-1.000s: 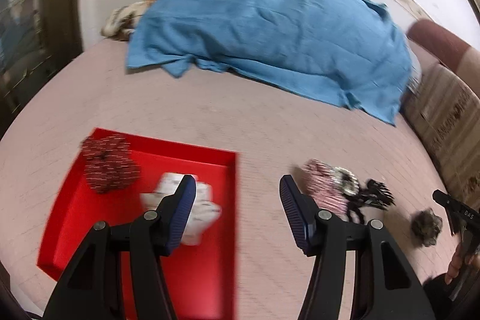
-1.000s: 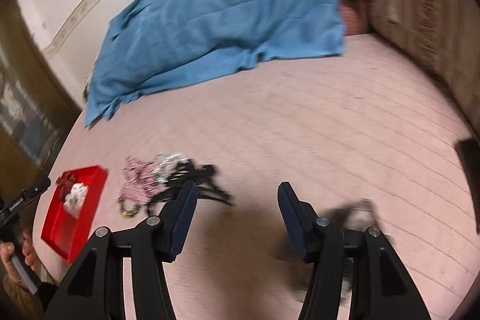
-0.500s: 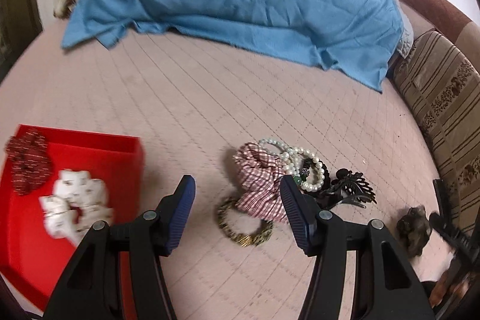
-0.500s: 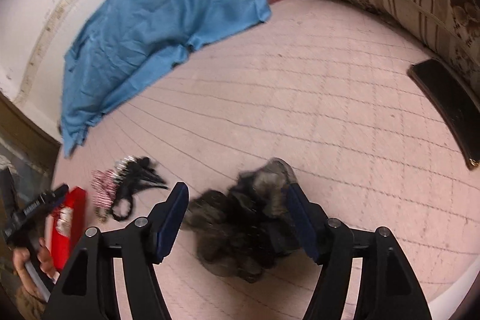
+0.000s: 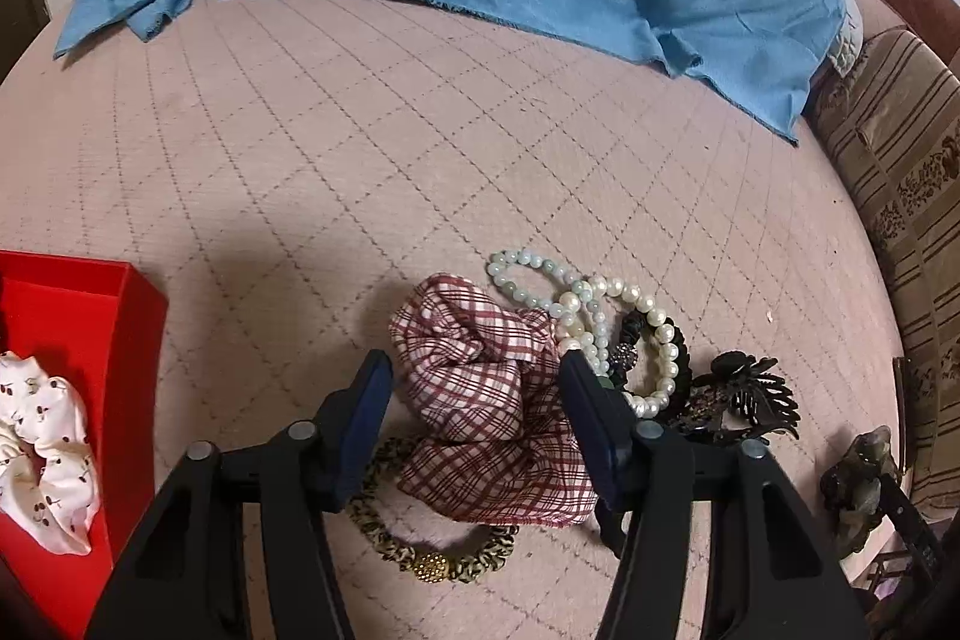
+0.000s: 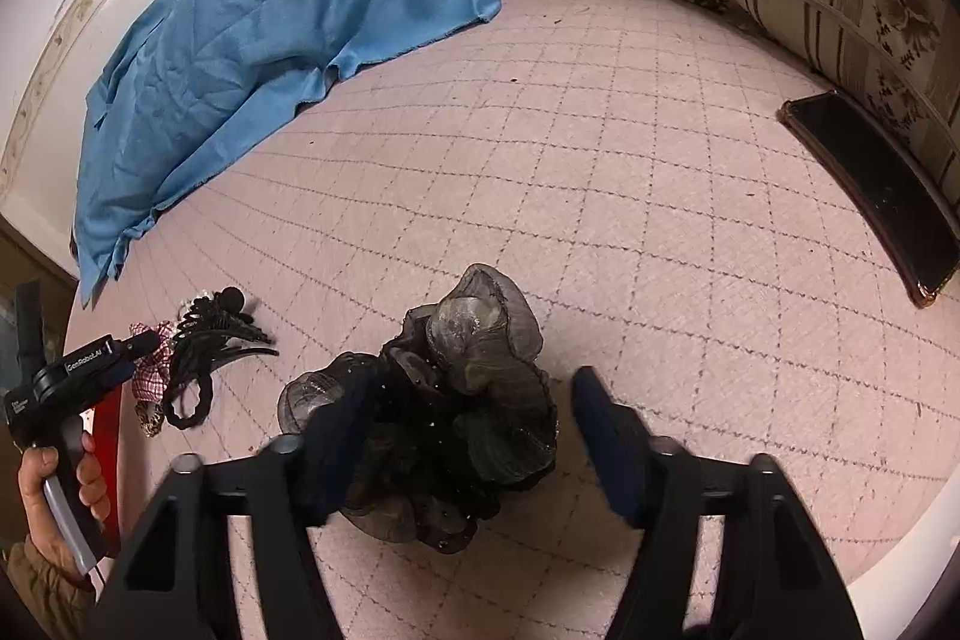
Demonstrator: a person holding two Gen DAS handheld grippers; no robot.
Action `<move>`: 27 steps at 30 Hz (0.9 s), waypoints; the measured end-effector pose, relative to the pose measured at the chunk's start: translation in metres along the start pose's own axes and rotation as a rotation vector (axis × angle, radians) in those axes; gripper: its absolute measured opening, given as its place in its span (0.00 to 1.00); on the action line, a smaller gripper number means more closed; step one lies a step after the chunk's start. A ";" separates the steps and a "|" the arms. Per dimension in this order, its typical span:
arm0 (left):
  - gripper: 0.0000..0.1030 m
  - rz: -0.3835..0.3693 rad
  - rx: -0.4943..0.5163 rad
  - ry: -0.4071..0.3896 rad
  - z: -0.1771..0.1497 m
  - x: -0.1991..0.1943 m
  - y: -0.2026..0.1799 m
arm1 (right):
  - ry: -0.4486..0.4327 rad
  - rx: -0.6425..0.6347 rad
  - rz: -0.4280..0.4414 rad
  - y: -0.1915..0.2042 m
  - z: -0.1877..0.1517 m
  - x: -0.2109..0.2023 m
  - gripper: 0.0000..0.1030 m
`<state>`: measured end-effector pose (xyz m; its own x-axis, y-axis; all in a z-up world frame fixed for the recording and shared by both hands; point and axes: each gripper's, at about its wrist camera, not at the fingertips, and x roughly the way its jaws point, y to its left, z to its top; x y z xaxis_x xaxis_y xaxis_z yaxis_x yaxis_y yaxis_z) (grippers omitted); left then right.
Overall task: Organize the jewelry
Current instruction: 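Grasp the plaid scrunchie with the left tool while the right grasps the grey scrunchie, then carry both scrunchies into the red tray and release them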
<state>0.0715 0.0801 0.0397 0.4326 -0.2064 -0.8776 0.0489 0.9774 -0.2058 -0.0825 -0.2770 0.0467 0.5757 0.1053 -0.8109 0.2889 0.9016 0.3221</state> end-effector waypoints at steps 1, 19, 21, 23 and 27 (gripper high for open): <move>0.22 -0.006 0.004 0.004 0.000 0.000 -0.001 | 0.000 0.000 0.001 0.001 0.001 0.001 0.48; 0.07 -0.158 -0.059 -0.218 -0.036 -0.144 0.024 | -0.147 -0.114 0.139 0.035 -0.016 -0.036 0.12; 0.06 -0.149 -0.069 -0.234 -0.042 -0.157 0.034 | -0.156 -0.131 0.160 0.044 -0.021 -0.042 0.12; 0.07 -0.106 -0.067 -0.258 -0.050 -0.170 0.045 | -0.150 -0.152 0.179 0.055 -0.027 -0.046 0.12; 0.07 0.005 -0.047 -0.299 -0.062 -0.187 0.066 | -0.123 -0.213 0.211 0.084 -0.037 -0.046 0.12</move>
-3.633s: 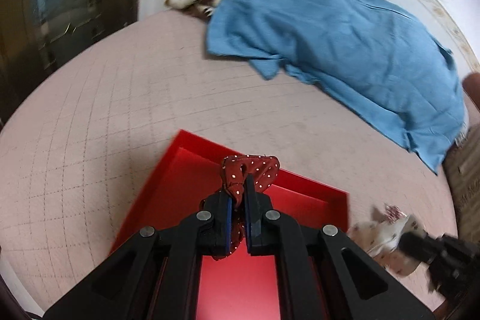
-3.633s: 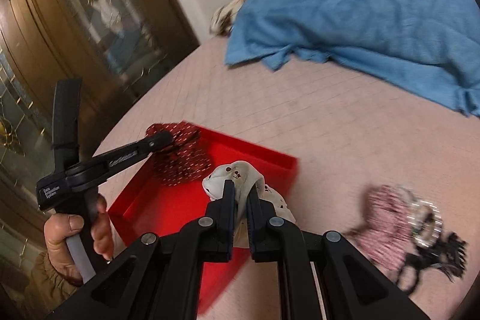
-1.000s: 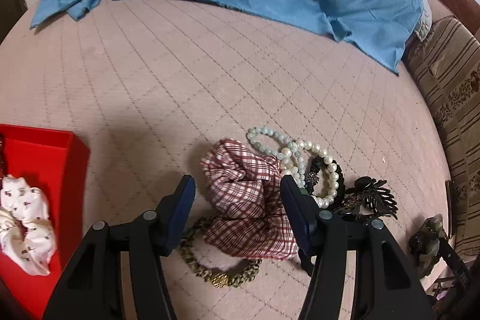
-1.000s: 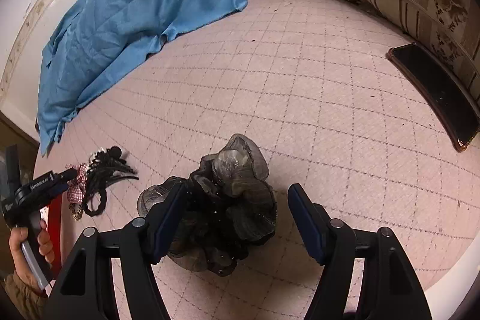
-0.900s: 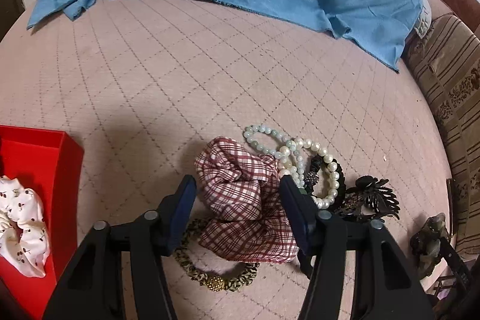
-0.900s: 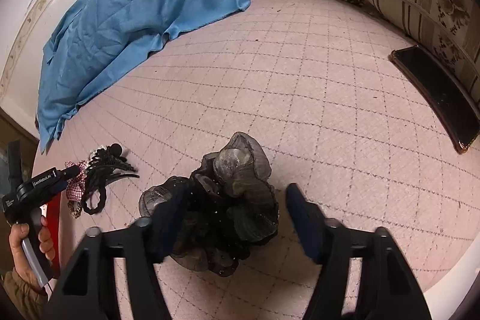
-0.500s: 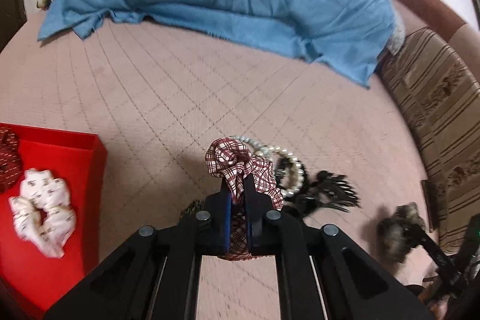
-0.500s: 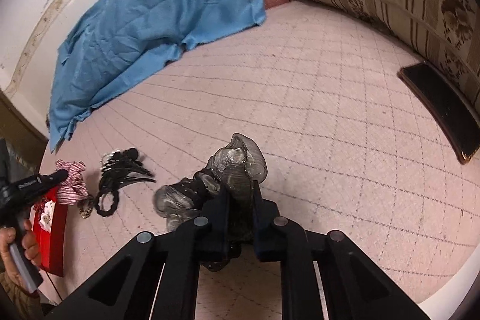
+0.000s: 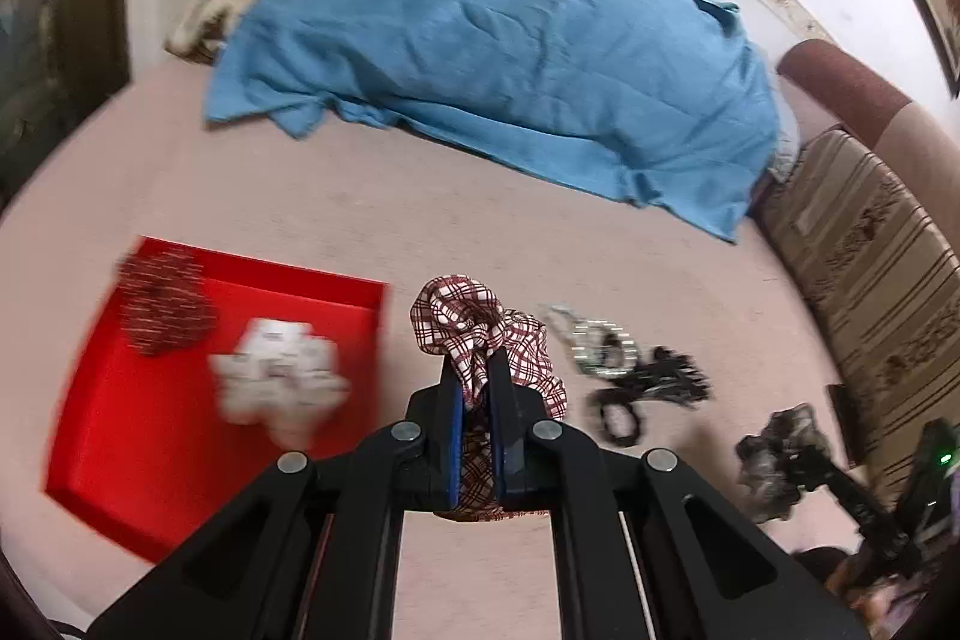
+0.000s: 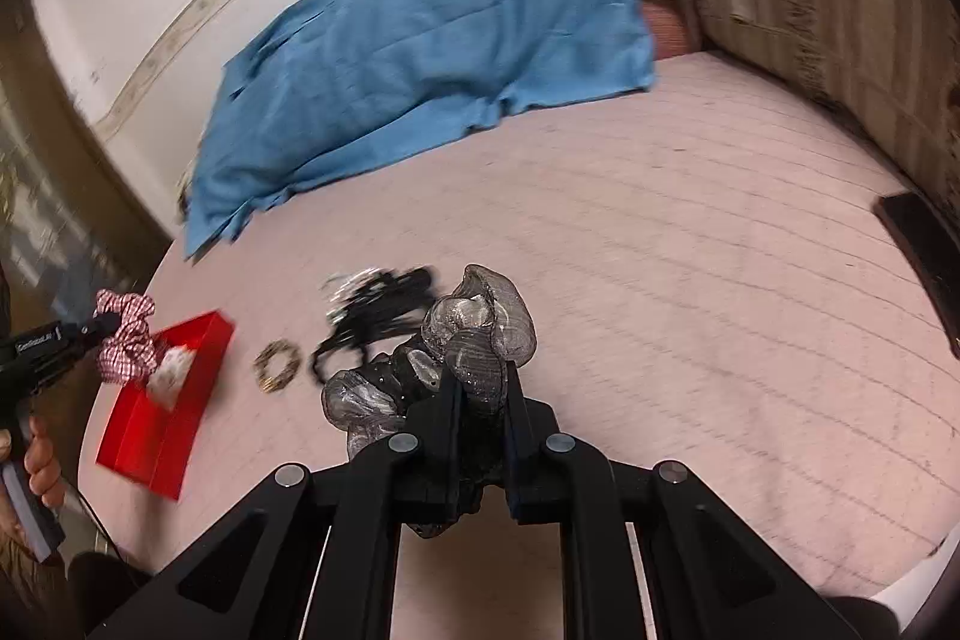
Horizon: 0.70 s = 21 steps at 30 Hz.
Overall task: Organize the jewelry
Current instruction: 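Carry both scrunchies into the red tray and release them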
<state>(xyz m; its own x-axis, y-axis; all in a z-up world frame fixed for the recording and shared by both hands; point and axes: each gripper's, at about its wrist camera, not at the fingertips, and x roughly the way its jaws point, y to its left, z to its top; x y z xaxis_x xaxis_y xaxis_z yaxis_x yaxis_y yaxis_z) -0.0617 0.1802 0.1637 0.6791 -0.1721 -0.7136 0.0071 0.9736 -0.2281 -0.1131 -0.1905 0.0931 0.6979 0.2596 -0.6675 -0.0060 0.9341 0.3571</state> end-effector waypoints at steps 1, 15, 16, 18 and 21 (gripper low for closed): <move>0.07 0.019 0.003 -0.008 -0.001 -0.005 0.007 | 0.005 -0.015 0.009 0.007 -0.001 0.001 0.12; 0.07 0.184 -0.167 0.019 -0.025 -0.014 0.133 | 0.125 -0.234 0.220 0.148 -0.004 0.034 0.12; 0.07 0.191 -0.184 0.025 -0.026 -0.013 0.141 | 0.135 -0.251 0.237 0.161 -0.004 0.038 0.12; 0.07 0.199 -0.213 0.035 -0.028 -0.010 0.154 | 0.158 -0.287 0.269 0.188 -0.005 0.047 0.12; 0.07 0.226 -0.237 0.046 -0.032 -0.004 0.170 | 0.182 -0.336 0.298 0.224 -0.009 0.061 0.12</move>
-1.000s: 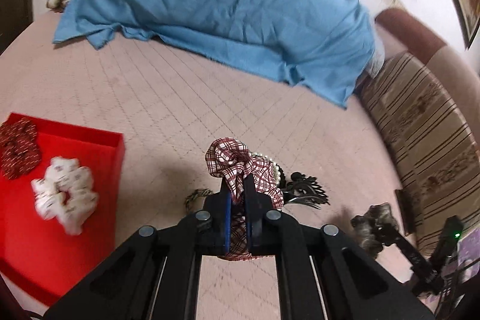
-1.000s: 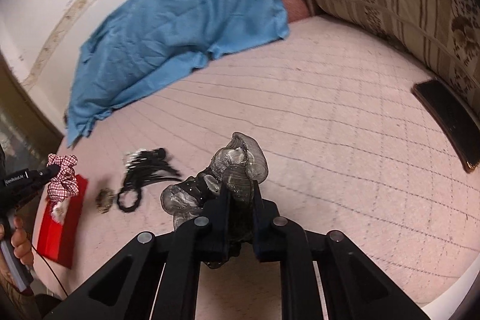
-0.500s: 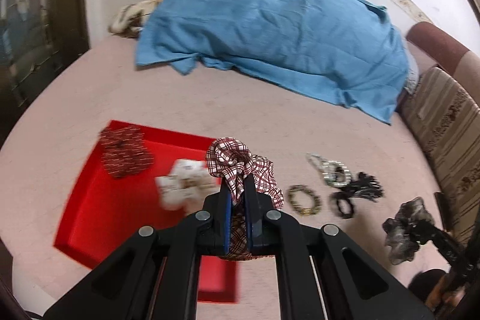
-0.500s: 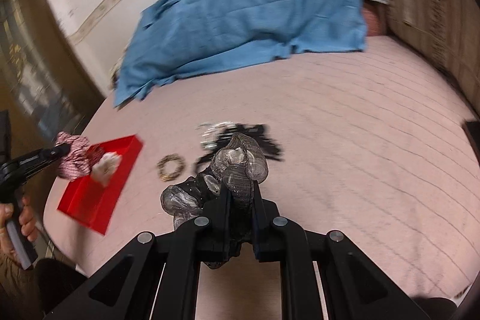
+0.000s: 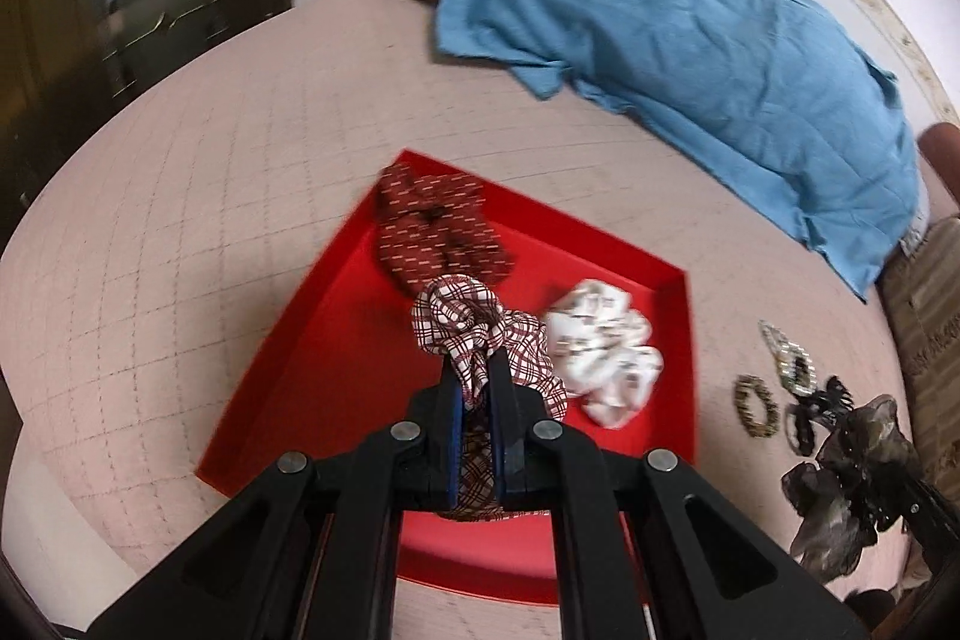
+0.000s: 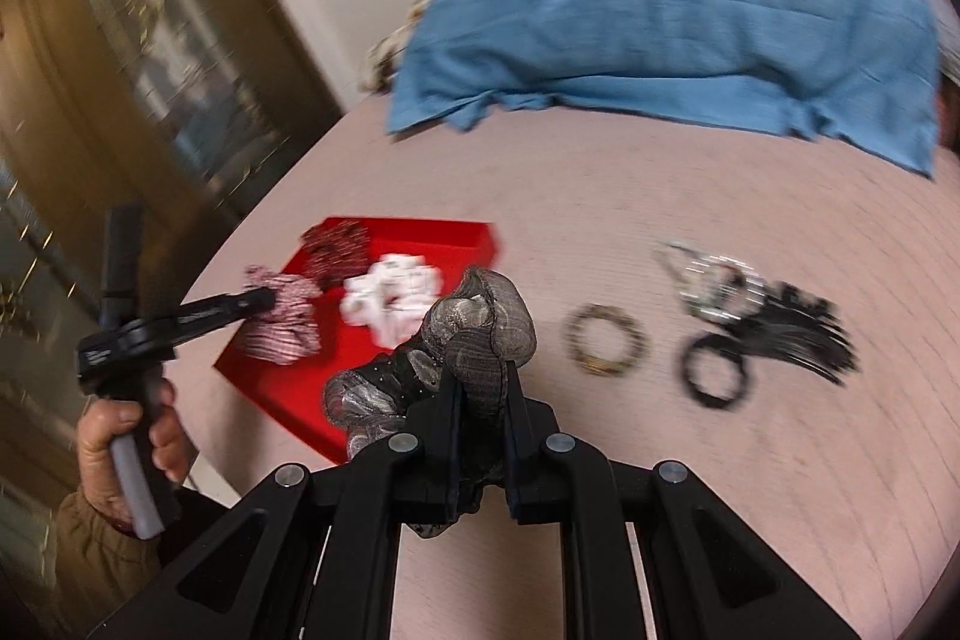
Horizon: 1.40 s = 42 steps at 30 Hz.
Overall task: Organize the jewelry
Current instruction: 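Carry both scrunchies into the red tray and release them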
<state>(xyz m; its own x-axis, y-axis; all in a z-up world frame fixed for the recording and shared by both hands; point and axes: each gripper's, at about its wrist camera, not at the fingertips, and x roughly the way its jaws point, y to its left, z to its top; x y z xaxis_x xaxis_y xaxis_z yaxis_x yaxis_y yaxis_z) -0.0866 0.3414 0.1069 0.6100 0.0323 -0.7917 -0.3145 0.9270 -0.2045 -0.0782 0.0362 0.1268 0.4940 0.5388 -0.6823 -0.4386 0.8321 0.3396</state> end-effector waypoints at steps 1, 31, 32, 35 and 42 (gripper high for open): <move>0.07 0.010 -0.005 0.004 0.000 0.003 0.004 | 0.012 -0.021 0.011 0.012 0.004 0.010 0.12; 0.11 0.020 -0.115 -0.025 0.021 0.040 0.043 | 0.223 -0.096 -0.034 0.082 0.043 0.178 0.12; 0.15 0.015 -0.114 -0.029 0.021 0.039 0.043 | 0.223 -0.099 -0.030 0.083 0.042 0.178 0.13; 0.30 0.010 -0.111 -0.048 0.019 0.033 0.043 | 0.223 -0.097 -0.017 0.086 0.040 0.177 0.15; 0.48 -0.020 -0.110 -0.140 0.016 0.009 0.043 | 0.207 -0.077 0.022 0.093 0.035 0.169 0.42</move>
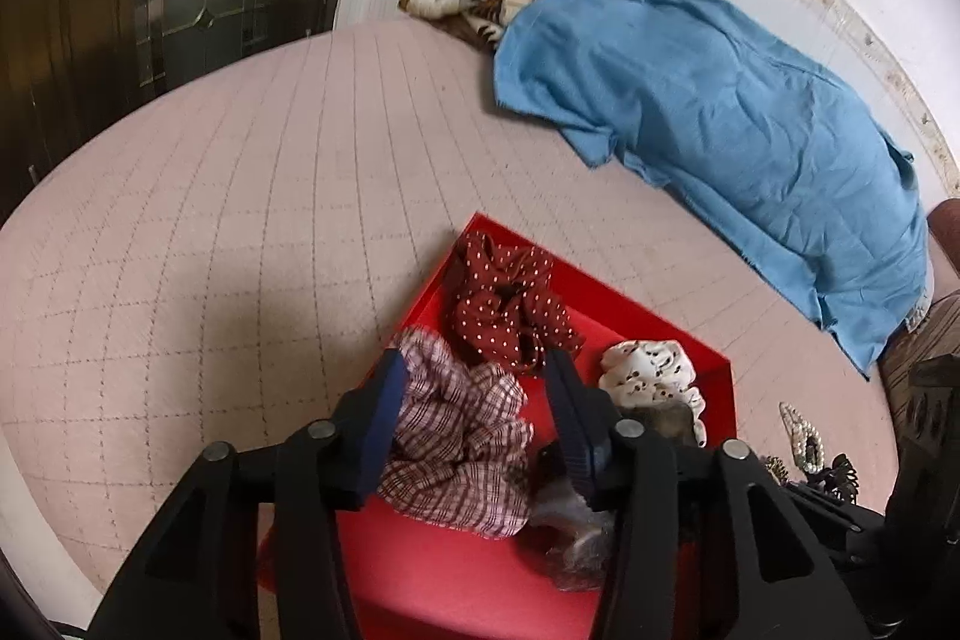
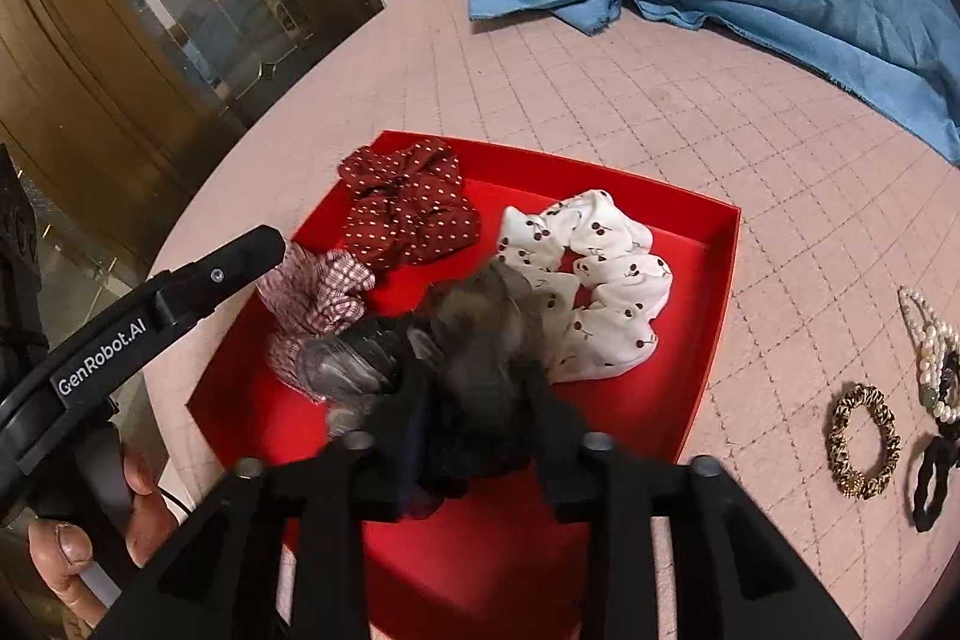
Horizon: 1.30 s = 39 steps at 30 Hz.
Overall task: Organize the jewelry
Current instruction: 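Carry both scrunchies into the red tray and release them, then move both tools back toward the bracelets and hair clips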
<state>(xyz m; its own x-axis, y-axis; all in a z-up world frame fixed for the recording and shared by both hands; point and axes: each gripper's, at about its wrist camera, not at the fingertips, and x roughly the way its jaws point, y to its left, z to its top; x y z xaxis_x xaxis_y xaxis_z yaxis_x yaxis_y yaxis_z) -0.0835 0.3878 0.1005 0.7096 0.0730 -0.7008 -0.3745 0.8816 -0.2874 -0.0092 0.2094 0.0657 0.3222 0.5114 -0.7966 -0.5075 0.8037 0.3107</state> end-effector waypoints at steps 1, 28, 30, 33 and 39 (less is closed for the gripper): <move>0.48 0.005 0.003 -0.008 0.000 -0.002 0.000 | -0.008 -0.002 -0.003 0.001 0.000 -0.002 0.44; 0.68 0.165 0.247 -0.115 -0.022 -0.031 -0.042 | -0.137 0.041 -0.094 -0.036 -0.044 -0.068 0.62; 0.68 0.163 0.251 -0.112 -0.022 -0.030 -0.044 | -0.135 0.042 -0.104 -0.039 -0.048 -0.069 0.62; 0.68 0.162 0.254 -0.108 -0.023 -0.031 -0.047 | -0.135 0.044 -0.117 -0.043 -0.053 -0.070 0.62; 0.68 0.167 0.266 -0.103 -0.025 -0.031 -0.052 | -0.139 0.057 -0.126 -0.051 -0.059 -0.075 0.64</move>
<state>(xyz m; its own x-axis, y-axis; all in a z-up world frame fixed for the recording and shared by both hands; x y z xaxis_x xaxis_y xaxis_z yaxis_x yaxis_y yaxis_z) -0.1010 0.3276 0.1205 0.7131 0.2618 -0.6504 -0.3316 0.9433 0.0161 -0.0547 0.1120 0.0787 0.4893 0.4400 -0.7530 -0.4115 0.8777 0.2455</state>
